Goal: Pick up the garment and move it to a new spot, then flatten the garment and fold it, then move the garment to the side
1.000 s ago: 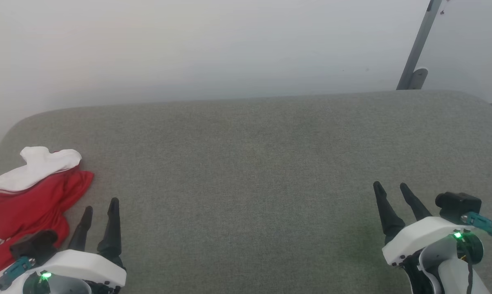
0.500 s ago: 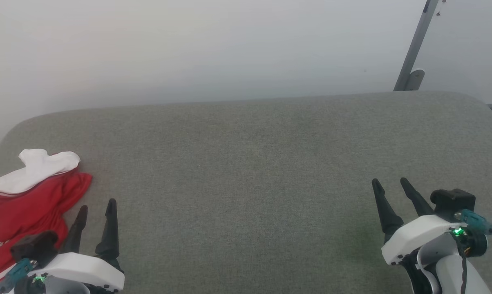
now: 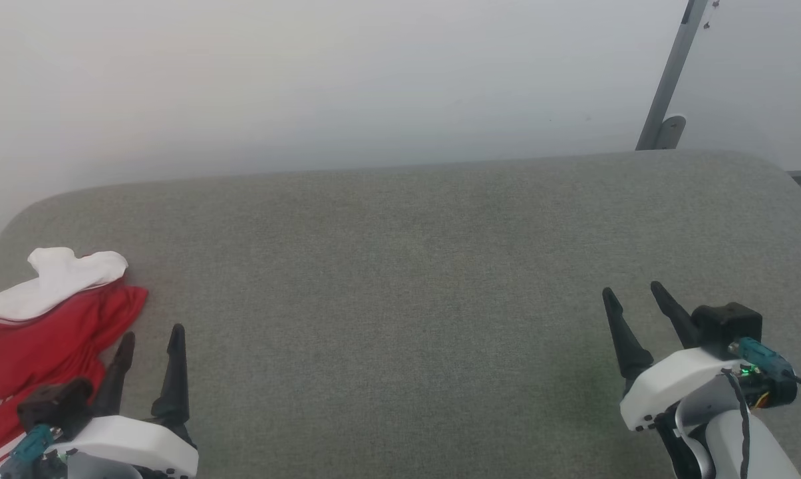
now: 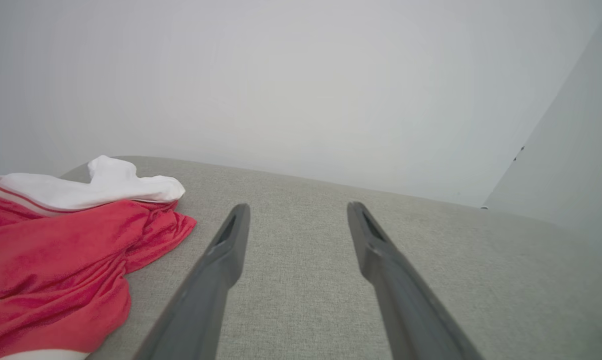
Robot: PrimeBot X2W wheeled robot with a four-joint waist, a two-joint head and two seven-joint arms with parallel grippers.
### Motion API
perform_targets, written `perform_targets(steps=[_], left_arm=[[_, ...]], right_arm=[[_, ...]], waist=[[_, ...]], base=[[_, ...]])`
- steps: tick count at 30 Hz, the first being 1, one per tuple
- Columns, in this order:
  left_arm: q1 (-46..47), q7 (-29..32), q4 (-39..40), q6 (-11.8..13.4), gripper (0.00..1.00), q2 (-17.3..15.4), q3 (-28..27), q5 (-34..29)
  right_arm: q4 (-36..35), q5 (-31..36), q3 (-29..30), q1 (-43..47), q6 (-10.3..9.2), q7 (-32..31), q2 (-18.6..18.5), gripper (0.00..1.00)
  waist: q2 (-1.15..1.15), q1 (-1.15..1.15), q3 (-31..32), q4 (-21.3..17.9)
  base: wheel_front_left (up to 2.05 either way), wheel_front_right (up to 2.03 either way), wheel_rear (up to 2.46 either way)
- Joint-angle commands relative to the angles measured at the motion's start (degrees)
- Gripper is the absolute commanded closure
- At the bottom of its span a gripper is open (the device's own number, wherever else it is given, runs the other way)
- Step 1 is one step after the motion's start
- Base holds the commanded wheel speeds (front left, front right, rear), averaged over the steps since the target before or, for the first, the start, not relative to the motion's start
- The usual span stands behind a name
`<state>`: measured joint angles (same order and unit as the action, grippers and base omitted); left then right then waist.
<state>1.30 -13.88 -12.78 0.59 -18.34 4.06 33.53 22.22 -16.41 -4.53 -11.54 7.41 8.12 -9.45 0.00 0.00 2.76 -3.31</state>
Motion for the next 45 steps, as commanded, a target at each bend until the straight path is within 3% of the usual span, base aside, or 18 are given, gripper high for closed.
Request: perform_targets(steps=[1,9,28,45], left_arm=[[-0.5,-0.6,0.4,0.2,0.0,-0.5,0.1,-1.4],[-0.8,-1.5,0.4,0.3,0.0,-1.0,0.3,-3.4],[-0.1,-1.3,-0.4,0.4,0.0,-0.7,-0.3,-2.5],[-0.4,-0.6,-1.5,2.7,0.0,-2.0,-2.9,-0.8]], right_arm=[[-0.2,1.1,-0.3,-0.8,0.15,0.6,-0.2,0.0],[-0.3,4.2,-0.6,-1.0,0.14,1.1,-0.4,0.0],[-0.9,3.8,-0.4,-0.5,0.09,1.5,0.2,0.0],[0.9,1.8,-8.0,-2.7,0.09,0.9,0.7,0.0]], waist=[[0.0,0.0,0.0,-0.1],[0.0,0.0,0.1,-0.4],[0.0,0.0,0.2,0.4],[0.0,0.0,3.0,11.3]], base=[[0.0,0.0,0.0],[0.0,0.0,0.0],[0.0,0.0,0.0],[0.0,0.0,0.0]])
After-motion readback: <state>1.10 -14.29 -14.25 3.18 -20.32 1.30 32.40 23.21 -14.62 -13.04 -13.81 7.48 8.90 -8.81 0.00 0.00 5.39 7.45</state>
